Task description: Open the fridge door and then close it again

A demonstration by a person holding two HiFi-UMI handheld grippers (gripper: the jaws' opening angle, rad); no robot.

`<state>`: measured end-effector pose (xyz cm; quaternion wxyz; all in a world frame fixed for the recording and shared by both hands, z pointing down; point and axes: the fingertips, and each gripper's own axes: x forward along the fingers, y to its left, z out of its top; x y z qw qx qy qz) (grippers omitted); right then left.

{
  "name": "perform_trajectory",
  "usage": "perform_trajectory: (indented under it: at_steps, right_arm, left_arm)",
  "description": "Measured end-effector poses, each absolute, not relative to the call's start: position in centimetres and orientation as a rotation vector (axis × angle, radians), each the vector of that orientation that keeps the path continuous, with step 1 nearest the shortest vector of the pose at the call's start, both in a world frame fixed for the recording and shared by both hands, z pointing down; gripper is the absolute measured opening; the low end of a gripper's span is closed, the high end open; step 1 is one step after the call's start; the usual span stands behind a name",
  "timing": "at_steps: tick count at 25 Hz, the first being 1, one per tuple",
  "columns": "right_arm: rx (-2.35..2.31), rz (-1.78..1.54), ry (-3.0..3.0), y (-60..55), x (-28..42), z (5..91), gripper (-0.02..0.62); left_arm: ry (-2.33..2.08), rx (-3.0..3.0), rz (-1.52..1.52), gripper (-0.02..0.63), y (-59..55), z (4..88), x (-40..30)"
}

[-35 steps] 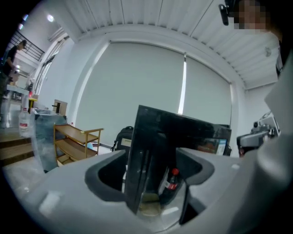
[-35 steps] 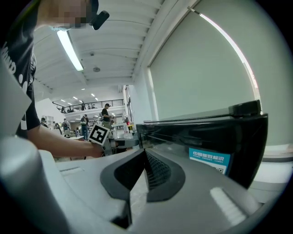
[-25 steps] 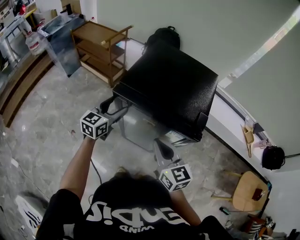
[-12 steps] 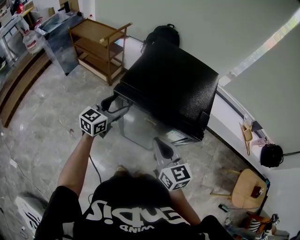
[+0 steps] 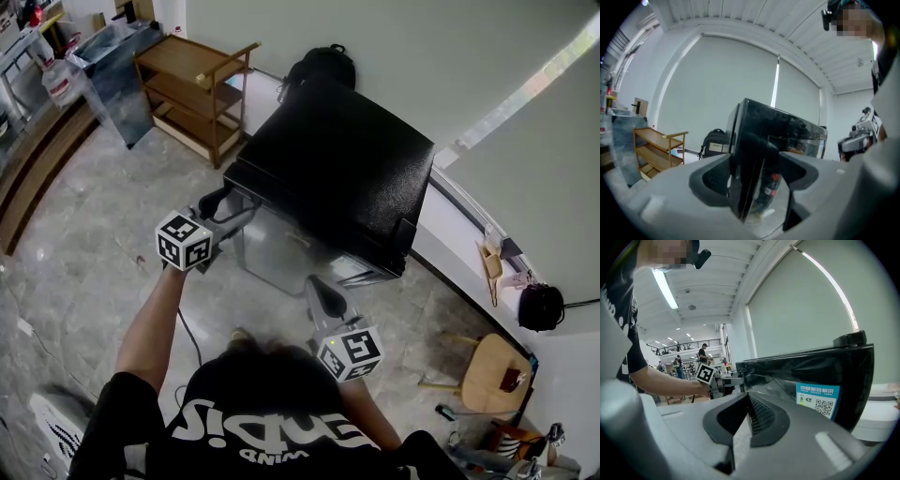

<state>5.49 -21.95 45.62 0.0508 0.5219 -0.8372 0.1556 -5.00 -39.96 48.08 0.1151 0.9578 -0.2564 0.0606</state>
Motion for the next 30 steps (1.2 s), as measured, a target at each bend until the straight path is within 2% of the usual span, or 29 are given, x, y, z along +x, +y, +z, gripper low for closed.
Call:
perform_trajectory:
  at_steps: [30]
  right_arm:
    - [1.497,0.482,-2.584,-20.9,6.4,45.7,-0.003]
  left_arm:
    - [-0.943,2.737,0.235,0.27,-39.1,47.8,-5.6]
